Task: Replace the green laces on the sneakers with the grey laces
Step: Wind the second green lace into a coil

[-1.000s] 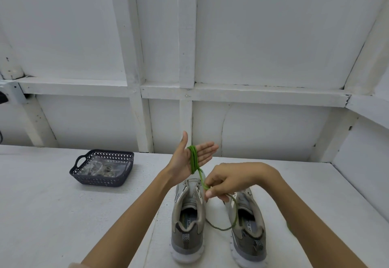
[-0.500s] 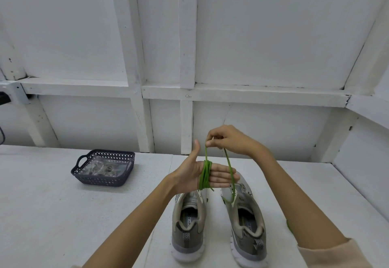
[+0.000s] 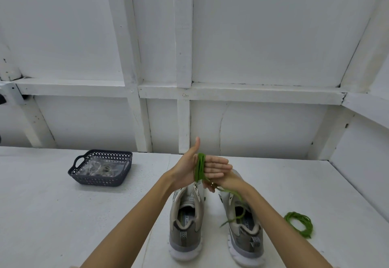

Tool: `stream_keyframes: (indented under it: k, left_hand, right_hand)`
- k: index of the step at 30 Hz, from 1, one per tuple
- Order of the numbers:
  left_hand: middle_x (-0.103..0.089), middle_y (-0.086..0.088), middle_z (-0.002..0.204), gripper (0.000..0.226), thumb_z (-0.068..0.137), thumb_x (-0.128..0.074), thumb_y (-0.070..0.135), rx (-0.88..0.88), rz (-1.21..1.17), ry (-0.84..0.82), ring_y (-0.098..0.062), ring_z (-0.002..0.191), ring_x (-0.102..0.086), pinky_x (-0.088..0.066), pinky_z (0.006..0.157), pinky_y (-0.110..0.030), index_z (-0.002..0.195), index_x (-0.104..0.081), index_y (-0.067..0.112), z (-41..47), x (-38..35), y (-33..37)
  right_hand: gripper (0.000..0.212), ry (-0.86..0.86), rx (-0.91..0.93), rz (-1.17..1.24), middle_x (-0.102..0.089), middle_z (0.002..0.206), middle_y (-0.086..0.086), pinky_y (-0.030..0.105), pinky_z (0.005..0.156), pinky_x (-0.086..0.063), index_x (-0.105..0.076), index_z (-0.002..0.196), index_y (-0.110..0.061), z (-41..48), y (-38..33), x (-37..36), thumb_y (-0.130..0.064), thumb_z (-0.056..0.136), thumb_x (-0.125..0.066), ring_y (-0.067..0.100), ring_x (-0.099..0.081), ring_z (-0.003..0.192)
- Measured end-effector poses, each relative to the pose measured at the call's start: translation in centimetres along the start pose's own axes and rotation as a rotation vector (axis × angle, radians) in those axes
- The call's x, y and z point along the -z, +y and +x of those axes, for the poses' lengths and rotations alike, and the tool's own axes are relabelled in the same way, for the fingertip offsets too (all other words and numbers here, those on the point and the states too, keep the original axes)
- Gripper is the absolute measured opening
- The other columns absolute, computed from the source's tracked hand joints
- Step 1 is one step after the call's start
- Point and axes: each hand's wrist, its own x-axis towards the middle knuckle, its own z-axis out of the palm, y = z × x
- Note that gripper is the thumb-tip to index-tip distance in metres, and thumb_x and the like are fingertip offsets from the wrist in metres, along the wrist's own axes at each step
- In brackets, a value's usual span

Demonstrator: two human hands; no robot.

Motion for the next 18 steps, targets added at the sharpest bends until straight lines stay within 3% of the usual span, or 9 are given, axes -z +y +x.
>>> stream_keyframes:
  k: [2,3,5,8,12,15,18]
  left_hand:
    - [-0.053,-0.031,0.132,0.099,0.091,-0.012,0.071,-0.026,-0.073,0.006,-0.038,0.126,-0.052,-0.044,0.106,-0.039,0.129,-0.051,-0.012,0.1,-0.1,-0.1]
    - [-0.052,-0.031,0.133,0.1,0.091,-0.012,0.071,-0.035,-0.099,0.002,-0.038,0.128,-0.05,-0.043,0.107,-0.039,0.13,-0.049,-0.013,0.2,-0.2,-0.1]
    - [-0.05,-0.03,0.135,0.1,0.091,-0.012,0.072,-0.052,-0.132,0.008,-0.037,0.129,-0.049,-0.041,0.109,-0.039,0.133,-0.046,-0.013,0.4,-0.2,-0.1]
    - [-0.051,-0.029,0.136,0.1,0.091,-0.01,0.071,-0.079,-0.114,0.037,-0.035,0.13,-0.049,-0.04,0.11,-0.039,0.134,-0.045,-0.012,0.6,0.0,-0.1]
    - [-0.052,-0.026,0.137,0.102,0.09,-0.006,0.073,-0.086,-0.076,0.081,-0.032,0.131,-0.049,-0.034,0.114,-0.04,0.134,-0.046,-0.009,0.8,1.0,-0.3]
    - [-0.055,-0.023,0.134,0.106,0.086,-0.006,0.077,-0.022,-0.07,0.11,-0.031,0.128,-0.051,-0.032,0.115,-0.042,0.132,-0.05,-0.007,0.8,1.6,-0.6]
    - [-0.067,-0.018,0.115,0.104,0.083,-0.006,0.079,0.04,0.01,0.071,-0.031,0.106,-0.062,-0.046,0.096,-0.037,0.118,-0.066,0.002,0.2,1.4,-1.0]
  right_hand:
    - [0.012,0.009,0.006,0.041,-0.06,0.074,-0.004,0.057,0.084,-0.05,-0.06,0.103,-0.007,-0.6,0.2,-1.1,-0.004,0.091,-0.059,-0.001,-0.059,0.057]
    - [0.006,0.007,0.029,0.056,-0.062,0.071,-0.003,0.057,0.082,-0.05,-0.061,0.096,-0.009,-0.7,0.7,-1.4,-0.005,0.093,-0.058,0.005,-0.06,0.058]
    - [0.013,-0.04,0.04,0.078,-0.066,0.07,-0.001,0.052,0.075,-0.055,-0.065,0.089,-0.013,-1.5,0.0,-1.7,-0.007,0.096,-0.055,0.014,-0.061,0.059]
    - [0.021,-0.165,0.023,0.092,-0.066,0.076,0.007,0.028,0.058,-0.052,-0.065,0.116,-0.013,-3.0,-1.1,-1.8,-0.011,0.099,-0.052,0.016,-0.059,0.053]
    - [0.033,-0.289,0.009,-0.033,-0.063,0.067,-0.001,0.024,0.052,-0.045,-0.058,0.126,0.002,-3.9,-2.6,-1.1,-0.016,0.1,-0.051,0.01,-0.053,0.045]
    - [0.028,-0.346,0.052,-0.115,-0.056,0.065,0.002,0.021,0.048,-0.039,-0.064,0.119,-0.002,-4.2,-5.1,0.4,-0.019,0.1,-0.052,0.014,-0.045,0.05]
    - [0.02,-0.313,0.119,-0.137,-0.051,0.073,0.009,0.019,0.047,-0.035,-0.071,0.097,-0.008,-4.1,-7.9,2.2,-0.021,0.099,-0.056,0.009,-0.043,0.053]
